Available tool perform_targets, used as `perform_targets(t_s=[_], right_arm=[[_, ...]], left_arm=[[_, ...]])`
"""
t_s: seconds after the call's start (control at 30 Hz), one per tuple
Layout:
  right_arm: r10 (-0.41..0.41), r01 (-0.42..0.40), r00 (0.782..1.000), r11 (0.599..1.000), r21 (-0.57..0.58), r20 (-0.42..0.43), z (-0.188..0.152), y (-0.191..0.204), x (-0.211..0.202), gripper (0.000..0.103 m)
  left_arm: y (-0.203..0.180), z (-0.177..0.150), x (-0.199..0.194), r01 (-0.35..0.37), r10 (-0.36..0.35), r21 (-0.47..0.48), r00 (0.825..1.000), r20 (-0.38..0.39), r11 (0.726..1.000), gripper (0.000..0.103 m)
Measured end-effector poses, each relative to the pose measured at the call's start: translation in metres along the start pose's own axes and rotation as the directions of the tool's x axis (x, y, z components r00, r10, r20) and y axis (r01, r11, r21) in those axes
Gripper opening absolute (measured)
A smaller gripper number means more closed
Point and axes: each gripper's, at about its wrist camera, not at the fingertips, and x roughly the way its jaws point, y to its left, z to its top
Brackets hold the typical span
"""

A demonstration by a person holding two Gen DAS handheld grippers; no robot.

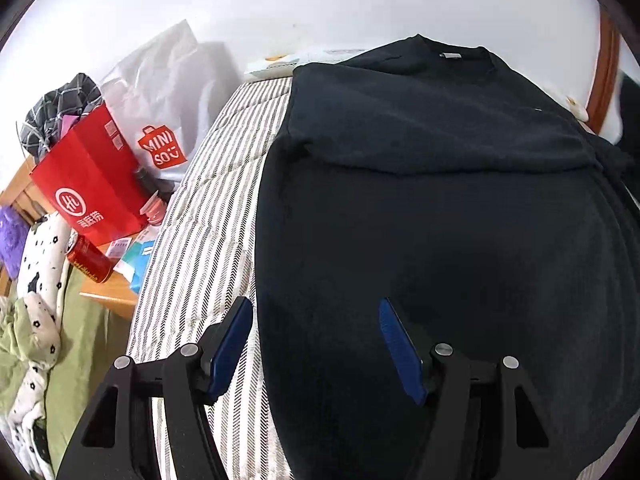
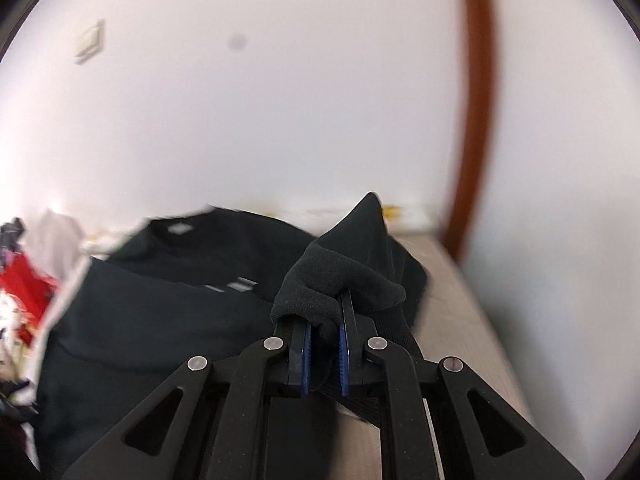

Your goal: Fold small clothes

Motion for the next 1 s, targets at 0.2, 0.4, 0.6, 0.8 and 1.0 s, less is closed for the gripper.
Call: perform_targets(t_s=[0.2,0.4,0.6,0.8,1.0], right_arm=[[0.188,-0.188,0.982,0.980,-0.064,-0.006,0.023,0.112,0.037,0.011],[0.278,-0.291,0.956,0.939,-0.182,-0.098,0.000,0.211,0.080,0.012],[0.269,-0.314,0.931,0.934,-0.168,-0.245,-0.032,0.235,0.131,0.020],[0.235,-0.290,0.940,0.933,-0.214,-0.249,-0.048,0.217,0.118,0.067],[0.217,-0.260,0.948,0.949,-0.176,-0.231,-0.052,0.177,0.084,0.069]], left_arm=[[0.012,-0.004,0.011,0.061,-0.061,-0.042,0.998,0.005,0.997,0.064],[0.018,-0.004,0.017,0.107,-0.108,-0.095,0.994,-0.002,0.990,0.066],[0.014,-0.008,0.016,0.106,-0.107,-0.102,0.994,0.000,0.989,0.070],[0.016,-0.012,0.017,0.103,-0.101,-0.109,0.995,0.026,0.989,0.077],[0.016,-0.015,0.018,0.094,-0.089,-0.105,0.995,0.046,0.990,0.081]])
